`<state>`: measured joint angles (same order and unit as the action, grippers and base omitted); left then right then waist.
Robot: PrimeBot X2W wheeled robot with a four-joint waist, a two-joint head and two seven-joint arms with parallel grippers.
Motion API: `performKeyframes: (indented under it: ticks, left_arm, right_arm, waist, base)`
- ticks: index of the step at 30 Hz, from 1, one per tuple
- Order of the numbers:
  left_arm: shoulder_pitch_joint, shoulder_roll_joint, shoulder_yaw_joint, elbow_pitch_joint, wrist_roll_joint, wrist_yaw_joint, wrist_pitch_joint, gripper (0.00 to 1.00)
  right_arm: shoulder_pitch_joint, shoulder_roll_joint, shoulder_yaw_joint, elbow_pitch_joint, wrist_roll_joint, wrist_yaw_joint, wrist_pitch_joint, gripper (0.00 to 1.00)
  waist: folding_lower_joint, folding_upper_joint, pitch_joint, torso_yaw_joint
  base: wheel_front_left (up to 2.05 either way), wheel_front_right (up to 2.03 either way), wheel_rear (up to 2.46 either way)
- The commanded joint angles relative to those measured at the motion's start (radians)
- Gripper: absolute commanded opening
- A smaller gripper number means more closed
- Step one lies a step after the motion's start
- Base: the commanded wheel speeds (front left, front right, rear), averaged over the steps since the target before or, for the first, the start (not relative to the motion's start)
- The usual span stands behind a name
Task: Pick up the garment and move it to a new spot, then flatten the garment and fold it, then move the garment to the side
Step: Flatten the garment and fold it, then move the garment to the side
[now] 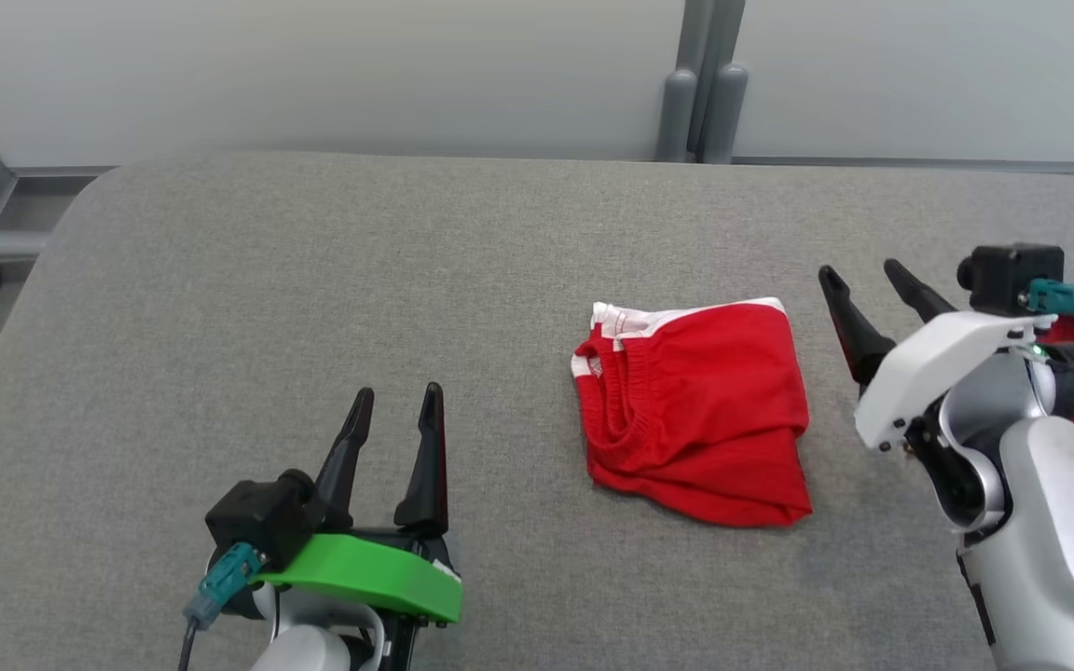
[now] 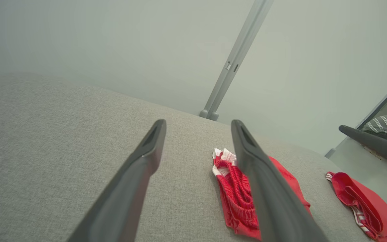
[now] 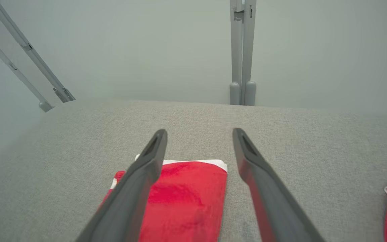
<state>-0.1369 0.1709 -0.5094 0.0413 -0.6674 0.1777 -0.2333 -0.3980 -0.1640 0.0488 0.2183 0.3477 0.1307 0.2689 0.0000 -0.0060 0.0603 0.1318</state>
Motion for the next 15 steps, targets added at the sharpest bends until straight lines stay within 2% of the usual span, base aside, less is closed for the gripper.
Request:
performKeyframes:
  ticks: [1, 8, 15]
  left_arm:
    - [0.009, 0.009, 0.002, -0.001, 0.013, 0.008, -0.002, 1.00]
    - [0.001, 0.014, -0.001, -0.010, 0.008, 0.010, 0.004, 1.00]
    - [-0.007, 0.013, -0.004, -0.016, 0.005, 0.013, 0.007, 1.00]
  right_arm:
    - [0.042, -0.002, -0.014, -0.003, -0.007, 0.000, -0.004, 1.00]
    - [0.152, -0.005, -0.046, 0.032, -0.002, 0.000, 0.019, 1.00]
    - [0.133, 0.020, -0.084, 0.122, 0.051, 0.000, 0.060, 1.00]
  waist:
    - [0.0000, 0.0060, 0.002, -0.016]
    - [0.0000, 0.0060, 0.019, -0.010]
    - [0.0000, 0.0060, 0.041, 0.032]
  base:
    - [0.00, 0.00, 0.00]
    - [0.00, 0.00, 0.00]
    - [0.00, 0.00, 0.00]
